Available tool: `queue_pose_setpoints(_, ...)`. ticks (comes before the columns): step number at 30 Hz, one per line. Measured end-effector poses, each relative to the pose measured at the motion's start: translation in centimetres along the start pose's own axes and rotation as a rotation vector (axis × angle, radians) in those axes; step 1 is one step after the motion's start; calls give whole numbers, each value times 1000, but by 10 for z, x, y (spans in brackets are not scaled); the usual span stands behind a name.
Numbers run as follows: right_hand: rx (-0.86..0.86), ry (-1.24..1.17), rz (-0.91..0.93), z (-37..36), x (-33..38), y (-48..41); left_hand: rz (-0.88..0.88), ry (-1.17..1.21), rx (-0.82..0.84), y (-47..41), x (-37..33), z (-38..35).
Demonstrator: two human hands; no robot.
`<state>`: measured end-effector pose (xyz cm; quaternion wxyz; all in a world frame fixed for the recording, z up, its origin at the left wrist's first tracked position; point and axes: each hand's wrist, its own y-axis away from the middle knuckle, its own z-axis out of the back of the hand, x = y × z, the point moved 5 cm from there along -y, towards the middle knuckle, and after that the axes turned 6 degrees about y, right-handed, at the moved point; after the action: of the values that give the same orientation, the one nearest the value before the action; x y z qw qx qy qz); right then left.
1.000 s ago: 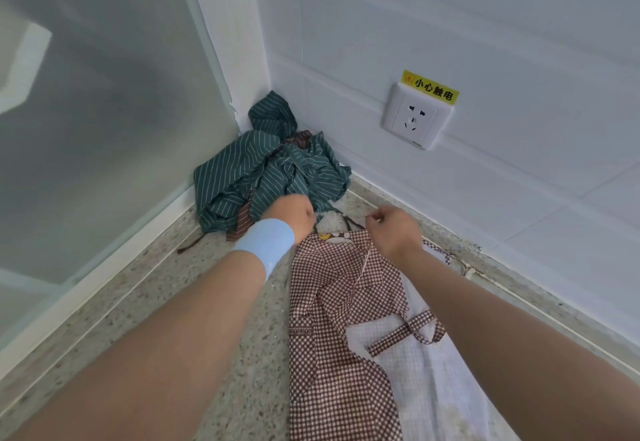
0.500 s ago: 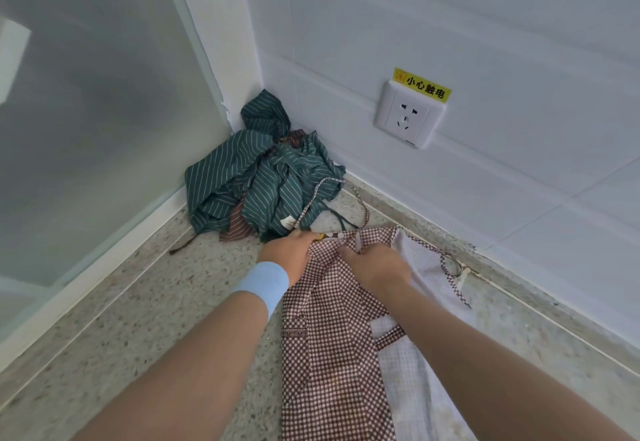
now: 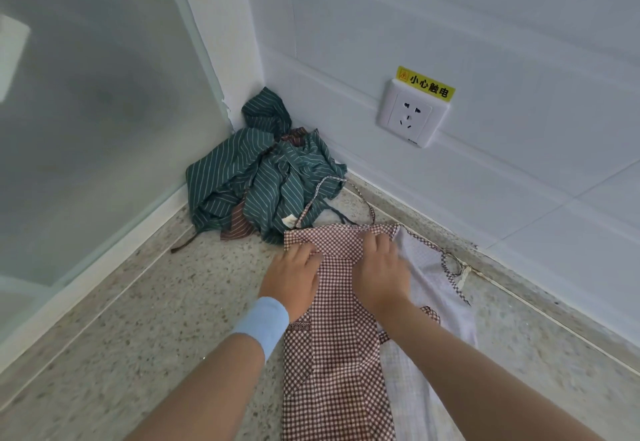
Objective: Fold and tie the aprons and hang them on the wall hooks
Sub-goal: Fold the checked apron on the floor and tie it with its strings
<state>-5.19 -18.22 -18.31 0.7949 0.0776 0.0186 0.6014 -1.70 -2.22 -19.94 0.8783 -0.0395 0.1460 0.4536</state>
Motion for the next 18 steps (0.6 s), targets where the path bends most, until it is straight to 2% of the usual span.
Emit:
queue_pose_setpoints(1, -2, 54, 130, -4, 7, 8, 48, -16, 106, 9, 4, -12)
queue_pose_setpoints(3, 124, 95, 277, -20, 12, 25, 152, -42, 266, 26, 15, -29)
queue_pose_setpoints(5, 259, 96, 272, -39, 7, 32, 194, -42, 265, 37, 22, -34)
queue_pose_setpoints(6, 257, 97, 261, -40, 5, 36, 185, -23, 218, 42, 20, -32)
queue_pose_setpoints(9, 93, 48, 249, -29, 2, 57, 140, 50, 85, 64, 5, -23)
queue_pose_setpoints(11, -60, -21, 299, -18, 0, 79, 99, 71, 20, 83, -10, -20)
queue_pose_setpoints(13, -118, -122, 365, -12, -1, 106, 59, 95, -28, 102, -27, -16)
queue_pose_setpoints(15, 17, -245, 375, -14, -1, 132, 48, 150, 14, 123, -43, -13)
queue_pose_setpoints(18, 276, -300, 341, -34, -3, 176, 85, 224, 201, 160, -66, -19)
